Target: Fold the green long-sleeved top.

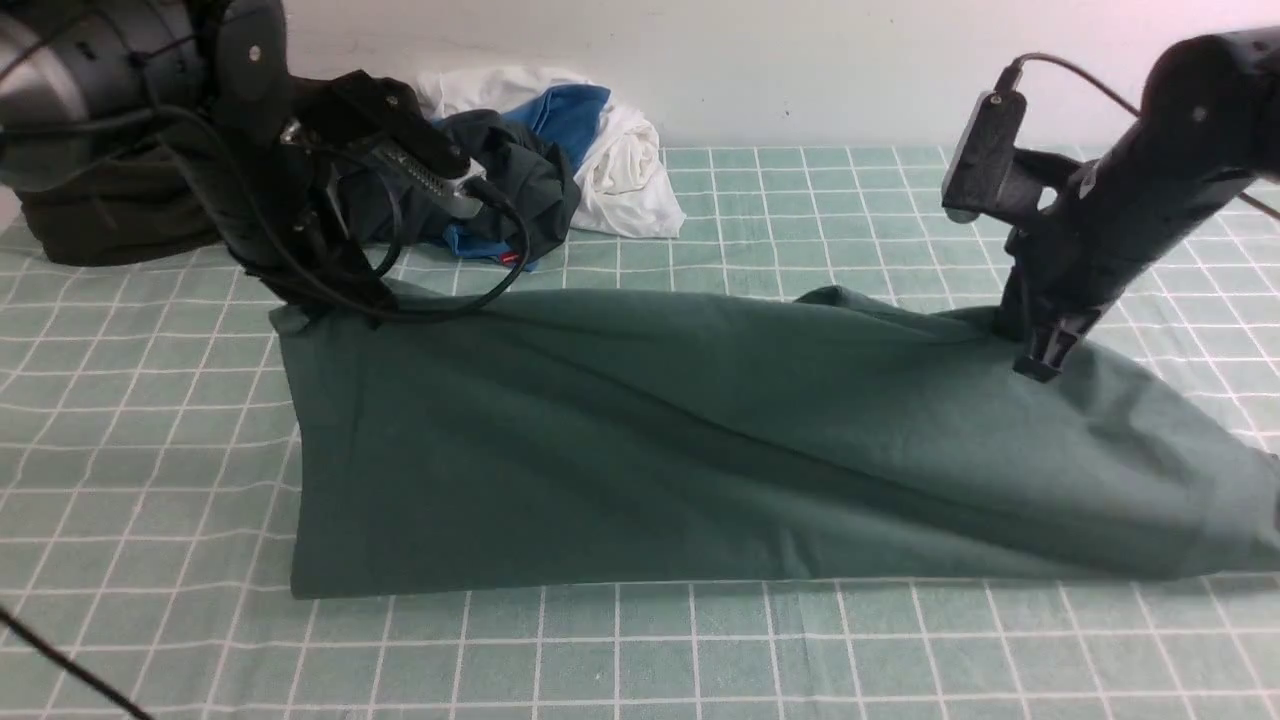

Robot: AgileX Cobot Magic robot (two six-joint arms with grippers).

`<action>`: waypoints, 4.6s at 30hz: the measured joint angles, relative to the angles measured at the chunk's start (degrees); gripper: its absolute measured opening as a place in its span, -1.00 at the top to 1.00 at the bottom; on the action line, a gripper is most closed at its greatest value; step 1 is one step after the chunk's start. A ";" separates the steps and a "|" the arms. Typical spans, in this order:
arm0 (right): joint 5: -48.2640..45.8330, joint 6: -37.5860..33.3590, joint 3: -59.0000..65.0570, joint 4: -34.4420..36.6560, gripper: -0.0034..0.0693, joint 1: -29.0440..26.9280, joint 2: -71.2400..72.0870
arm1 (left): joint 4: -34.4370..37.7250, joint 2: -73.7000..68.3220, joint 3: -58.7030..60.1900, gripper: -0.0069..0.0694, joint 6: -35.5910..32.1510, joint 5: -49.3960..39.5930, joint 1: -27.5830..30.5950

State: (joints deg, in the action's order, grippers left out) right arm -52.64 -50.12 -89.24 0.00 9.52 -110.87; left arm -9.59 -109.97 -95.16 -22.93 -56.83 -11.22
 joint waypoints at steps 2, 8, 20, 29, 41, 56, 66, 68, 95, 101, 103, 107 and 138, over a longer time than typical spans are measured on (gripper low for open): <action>1.26 2.14 -2.55 0.00 0.88 -0.38 -3.19 | -0.20 -4.91 -4.46 0.77 0.00 0.06 0.30; 7.27 8.96 -5.40 0.00 0.73 -1.70 -8.42 | -0.83 -14.67 -11.96 0.72 0.85 2.23 0.35; 3.15 32.67 -5.77 -7.93 -0.25 -2.79 -0.73 | -1.48 -14.40 -20.28 -0.26 10.02 -3.69 -0.12; -16.04 40.71 -5.91 -6.68 -0.30 -4.56 5.25 | 6.06 -6.53 -19.15 -0.09 11.09 -13.55 -3.52; -11.21 47.09 9.98 -5.03 -0.30 -18.40 6.76 | 7.68 -1.81 16.84 0.83 10.74 -1.25 -3.52; 3.99 51.27 16.97 -5.01 -0.31 -23.95 -0.04 | 8.77 -1.22 23.30 0.83 10.74 5.54 -2.59; 4.45 50.12 16.65 -4.04 -0.14 -23.95 -2.27 | 8.83 -1.18 23.30 0.83 10.74 5.49 -2.59; 4.23 48.82 16.38 -3.03 0.07 -23.89 -2.44 | 8.83 -1.06 23.30 0.83 10.74 5.49 -2.59; -5.51 42.18 -7.07 0.00 0.82 6.30 18.30 | 7.11 44.56 23.74 0.83 13.00 -9.64 -2.42; -5.44 41.85 -15.93 0.00 0.82 23.18 7.77 | 7.07 52.99 23.74 0.83 13.06 -14.55 -2.42; -5.39 41.85 -18.06 0.00 0.82 26.35 4.30 | 7.07 54.75 23.74 0.83 13.06 -15.03 -2.42; -4.20 41.85 -24.70 0.34 0.82 33.20 -6.73 | 7.07 58.86 23.74 0.83 13.06 -15.27 -2.42; -19.23 39.23 -28.91 5.67 0.27 30.59 4.37 | 2.88 107.71 64.19 0.83 22.12 -5.02 -2.42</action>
State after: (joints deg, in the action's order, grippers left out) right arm -71.86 -10.89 -118.15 5.67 40.10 -106.50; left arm -6.71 -2.26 -30.97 -0.82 -61.85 -13.64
